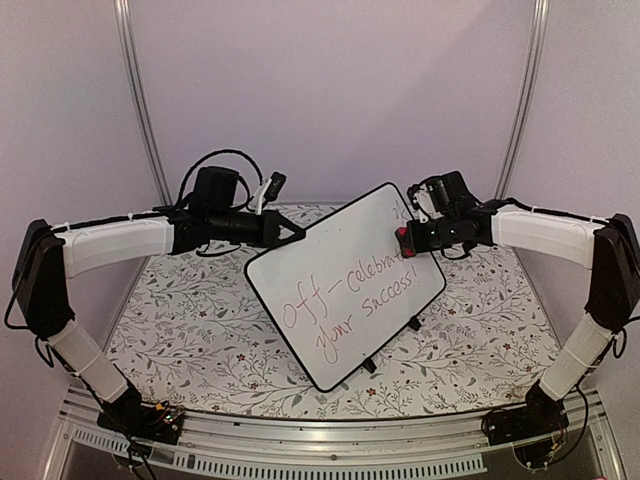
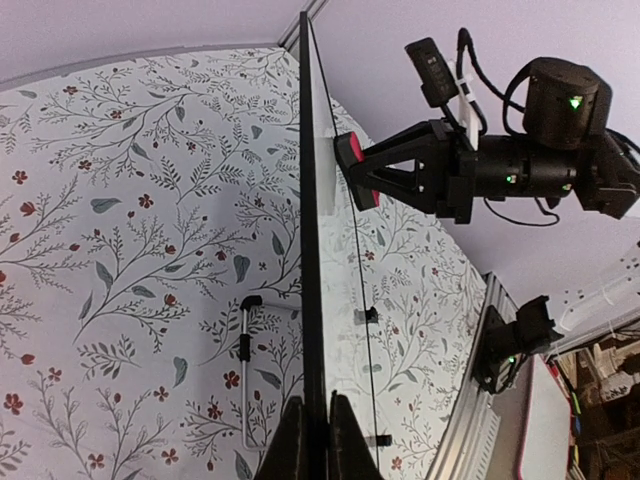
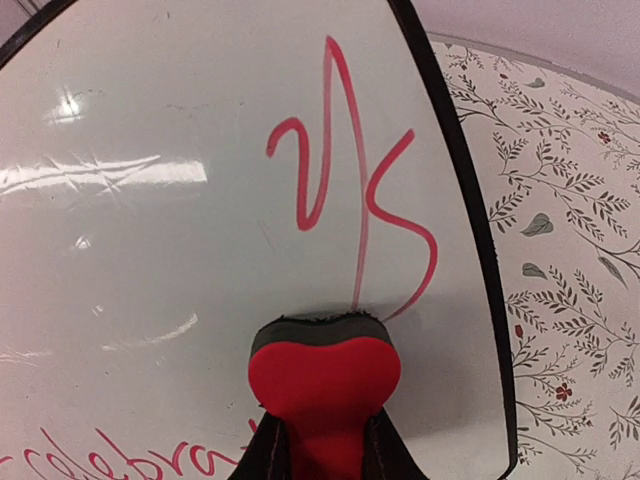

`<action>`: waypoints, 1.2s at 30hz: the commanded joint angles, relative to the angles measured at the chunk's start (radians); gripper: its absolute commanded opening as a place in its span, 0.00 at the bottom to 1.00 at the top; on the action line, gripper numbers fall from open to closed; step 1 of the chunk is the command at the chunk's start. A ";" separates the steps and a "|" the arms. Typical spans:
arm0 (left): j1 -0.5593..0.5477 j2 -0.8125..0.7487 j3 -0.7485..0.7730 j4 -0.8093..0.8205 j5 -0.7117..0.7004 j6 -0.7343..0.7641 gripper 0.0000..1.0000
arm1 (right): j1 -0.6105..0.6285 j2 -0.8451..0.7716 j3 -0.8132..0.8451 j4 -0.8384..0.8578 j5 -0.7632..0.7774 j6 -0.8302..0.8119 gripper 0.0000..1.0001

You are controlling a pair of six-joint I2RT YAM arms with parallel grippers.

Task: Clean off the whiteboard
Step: Erase the whiteboard on the whiteboard stand.

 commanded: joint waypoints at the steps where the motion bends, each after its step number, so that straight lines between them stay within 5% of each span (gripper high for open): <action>1: -0.073 -0.022 -0.011 0.048 0.128 0.132 0.00 | -0.024 -0.023 -0.087 -0.025 -0.010 0.013 0.16; 9: -0.078 -0.016 -0.009 0.044 0.126 0.136 0.00 | -0.032 -0.035 -0.106 -0.001 -0.020 0.007 0.16; 36: -0.080 -0.015 -0.008 0.043 0.139 0.140 0.00 | -0.041 0.146 0.271 -0.069 -0.016 -0.009 0.16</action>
